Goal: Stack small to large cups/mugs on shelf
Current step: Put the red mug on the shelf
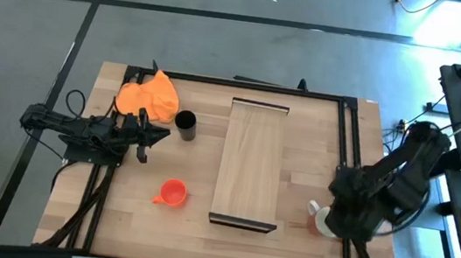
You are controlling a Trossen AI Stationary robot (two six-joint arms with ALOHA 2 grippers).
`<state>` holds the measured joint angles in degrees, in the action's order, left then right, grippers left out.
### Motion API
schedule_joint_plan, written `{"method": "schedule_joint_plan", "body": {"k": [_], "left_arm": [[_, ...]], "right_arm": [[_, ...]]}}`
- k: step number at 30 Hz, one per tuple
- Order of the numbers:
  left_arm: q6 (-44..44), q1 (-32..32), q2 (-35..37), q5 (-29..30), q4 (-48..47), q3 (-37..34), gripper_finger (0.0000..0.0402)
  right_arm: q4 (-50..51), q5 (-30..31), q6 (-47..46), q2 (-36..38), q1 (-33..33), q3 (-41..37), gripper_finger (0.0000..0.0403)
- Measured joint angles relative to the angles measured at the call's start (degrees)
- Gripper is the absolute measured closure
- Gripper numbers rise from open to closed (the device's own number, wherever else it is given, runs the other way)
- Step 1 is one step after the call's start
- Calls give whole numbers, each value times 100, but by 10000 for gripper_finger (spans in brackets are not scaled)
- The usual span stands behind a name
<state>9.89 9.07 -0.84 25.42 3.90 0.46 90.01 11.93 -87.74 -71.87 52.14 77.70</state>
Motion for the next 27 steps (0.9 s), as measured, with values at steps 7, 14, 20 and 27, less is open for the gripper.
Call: {"method": "schedule_joint_plan", "body": {"k": [7,14,20,27], "left_arm": [[0,-1,0,0,-2,1,371],[2,-1,2,-1,-2,1,371],[0,1,0,-1,0,1,371],[0,0,0,0,-1,1,371]], "right_arm": [[-3,-646,-2459,-189,99,-490,297],[3,-2640,-3840,-158,272,-1049,297],[-65,-2136,-3948,-160,271,-948,296],[-12,-2007,-3948,-158,190,-1066,247]]}}
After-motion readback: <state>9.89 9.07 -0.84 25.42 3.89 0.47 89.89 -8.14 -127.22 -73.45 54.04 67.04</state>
